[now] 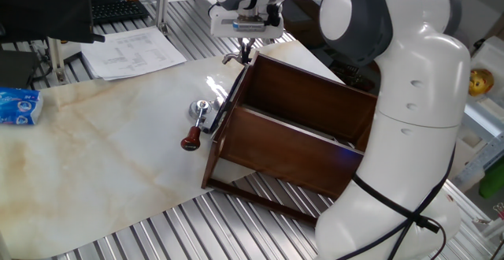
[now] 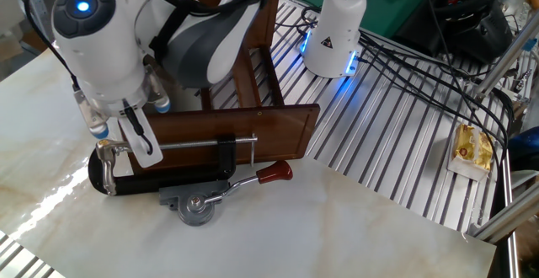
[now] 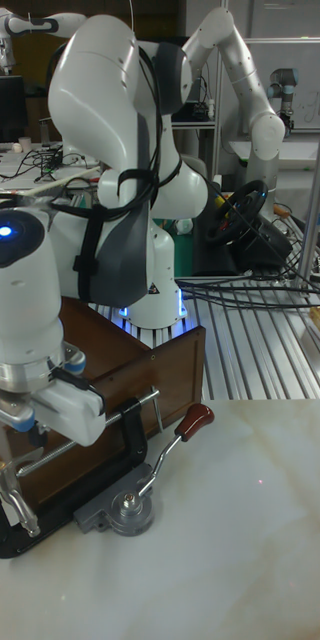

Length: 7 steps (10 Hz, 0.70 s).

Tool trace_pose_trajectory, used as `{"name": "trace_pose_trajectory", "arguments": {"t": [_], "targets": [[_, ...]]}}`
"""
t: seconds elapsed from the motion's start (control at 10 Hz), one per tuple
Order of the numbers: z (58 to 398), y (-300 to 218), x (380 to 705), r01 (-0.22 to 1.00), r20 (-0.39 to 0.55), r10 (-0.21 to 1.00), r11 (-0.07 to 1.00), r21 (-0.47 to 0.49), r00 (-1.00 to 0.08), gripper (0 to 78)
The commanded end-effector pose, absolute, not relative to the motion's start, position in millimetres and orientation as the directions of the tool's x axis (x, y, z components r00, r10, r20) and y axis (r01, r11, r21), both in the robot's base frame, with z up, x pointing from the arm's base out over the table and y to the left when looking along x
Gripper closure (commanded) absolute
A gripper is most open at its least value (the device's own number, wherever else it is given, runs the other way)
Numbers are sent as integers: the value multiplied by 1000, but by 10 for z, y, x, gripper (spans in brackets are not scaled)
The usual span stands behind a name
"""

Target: Turn off the water tap

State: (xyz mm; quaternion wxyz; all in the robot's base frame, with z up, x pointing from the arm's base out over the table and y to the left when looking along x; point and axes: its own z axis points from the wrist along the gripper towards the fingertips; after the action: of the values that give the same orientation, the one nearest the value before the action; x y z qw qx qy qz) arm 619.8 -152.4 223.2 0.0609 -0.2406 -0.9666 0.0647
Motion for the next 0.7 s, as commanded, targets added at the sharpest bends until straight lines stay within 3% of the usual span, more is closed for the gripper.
{"name": "trace_pose_trajectory", "arguments": {"t": [0.1, 0.7], "targets": [[2245, -1526, 6209, 464, 83, 479, 873, -150, -874, 776], [2238, -1526, 6209, 469, 86, 481, 873, -131, -872, 776]]}}
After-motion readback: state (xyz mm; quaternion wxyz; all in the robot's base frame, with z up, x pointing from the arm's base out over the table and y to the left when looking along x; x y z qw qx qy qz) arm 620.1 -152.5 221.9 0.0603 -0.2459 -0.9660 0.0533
